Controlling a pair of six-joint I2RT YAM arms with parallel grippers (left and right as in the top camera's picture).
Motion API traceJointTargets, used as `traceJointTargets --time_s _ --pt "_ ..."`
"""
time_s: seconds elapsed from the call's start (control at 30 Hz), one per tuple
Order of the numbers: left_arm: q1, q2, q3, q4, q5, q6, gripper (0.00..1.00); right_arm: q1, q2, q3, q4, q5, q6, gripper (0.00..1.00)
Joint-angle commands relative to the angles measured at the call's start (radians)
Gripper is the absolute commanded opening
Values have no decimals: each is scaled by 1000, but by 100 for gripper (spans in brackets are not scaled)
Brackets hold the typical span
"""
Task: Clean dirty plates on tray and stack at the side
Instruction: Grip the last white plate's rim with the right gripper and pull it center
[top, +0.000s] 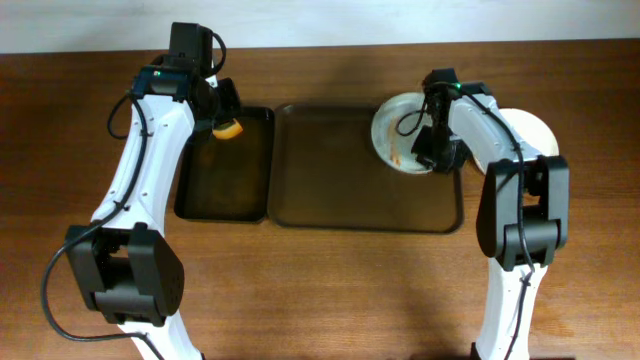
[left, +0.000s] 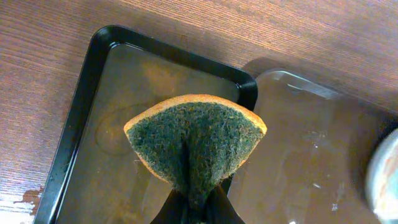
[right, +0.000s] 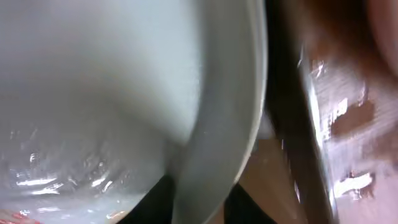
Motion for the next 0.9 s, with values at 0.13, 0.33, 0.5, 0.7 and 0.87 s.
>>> traceJointTargets --time_s 0.13,0.33,0.5,0.7,0.87 --pt "0 7 6 -5 -6 16 0 168 -24 8 -161 -79 -97 24" --pt "0 7 6 -5 -6 16 0 165 -80 155 -107 -79 -499 45" --pt "0 7 6 -2 -6 16 0 140 3 154 98 -80 -678 52" --pt "-11 7 6 6 13 16 0 126 80 148 51 -210 -750 47" --pt "-26 7 6 11 12 16 0 122 105 147 37 -246 -633 4"
